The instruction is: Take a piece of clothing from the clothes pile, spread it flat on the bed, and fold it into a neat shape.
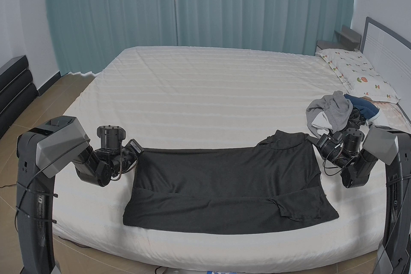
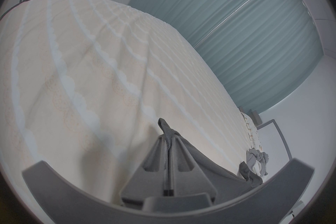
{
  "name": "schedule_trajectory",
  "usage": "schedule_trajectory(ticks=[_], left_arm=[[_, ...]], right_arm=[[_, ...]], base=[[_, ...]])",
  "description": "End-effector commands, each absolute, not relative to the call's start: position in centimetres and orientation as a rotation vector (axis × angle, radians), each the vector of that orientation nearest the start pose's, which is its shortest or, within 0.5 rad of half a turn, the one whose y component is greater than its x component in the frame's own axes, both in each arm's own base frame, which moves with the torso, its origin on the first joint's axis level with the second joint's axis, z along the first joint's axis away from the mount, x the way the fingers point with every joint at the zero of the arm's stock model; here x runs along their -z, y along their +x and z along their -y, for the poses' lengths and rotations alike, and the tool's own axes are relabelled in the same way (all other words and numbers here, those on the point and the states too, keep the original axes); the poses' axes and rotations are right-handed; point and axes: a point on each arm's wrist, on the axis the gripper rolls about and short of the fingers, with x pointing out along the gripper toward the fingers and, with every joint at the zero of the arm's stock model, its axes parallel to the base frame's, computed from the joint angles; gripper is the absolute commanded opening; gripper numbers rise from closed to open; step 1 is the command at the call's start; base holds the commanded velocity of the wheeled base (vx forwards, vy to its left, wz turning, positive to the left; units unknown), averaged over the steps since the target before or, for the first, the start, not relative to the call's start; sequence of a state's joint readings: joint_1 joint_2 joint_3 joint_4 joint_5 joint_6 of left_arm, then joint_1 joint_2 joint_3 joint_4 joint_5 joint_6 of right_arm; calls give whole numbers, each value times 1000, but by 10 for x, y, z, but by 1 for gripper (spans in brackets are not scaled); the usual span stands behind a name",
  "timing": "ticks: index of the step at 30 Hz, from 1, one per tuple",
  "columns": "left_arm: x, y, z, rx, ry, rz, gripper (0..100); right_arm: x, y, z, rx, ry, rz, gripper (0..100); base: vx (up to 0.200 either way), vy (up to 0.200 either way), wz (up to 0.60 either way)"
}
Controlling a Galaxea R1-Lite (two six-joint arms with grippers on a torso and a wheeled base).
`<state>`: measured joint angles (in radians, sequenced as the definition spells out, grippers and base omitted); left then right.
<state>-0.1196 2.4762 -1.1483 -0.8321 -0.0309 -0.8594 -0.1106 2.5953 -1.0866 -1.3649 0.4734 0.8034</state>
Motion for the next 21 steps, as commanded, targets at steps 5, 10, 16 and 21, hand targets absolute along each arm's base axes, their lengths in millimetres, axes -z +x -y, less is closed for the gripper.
schedule_trajectory(ticks=[5,10,16,21], left_arm=[[4,438,47,-79,-827,-501,0],[3,438,46,-79,-828,-498,0],[2,438,46,-72,-828,-478,0],[0,437,46,-60,-831,-454,0]], right_arm=[[23,434,42,-290,840,-264,0],[22,433,42,-292,839,-255,0],[20,429,42,-307,833,-221,0],[5,429,43,-310,827,-174,0]], base=[[0,0,0],[0,0,0],[0,0,0],[0,0,0]])
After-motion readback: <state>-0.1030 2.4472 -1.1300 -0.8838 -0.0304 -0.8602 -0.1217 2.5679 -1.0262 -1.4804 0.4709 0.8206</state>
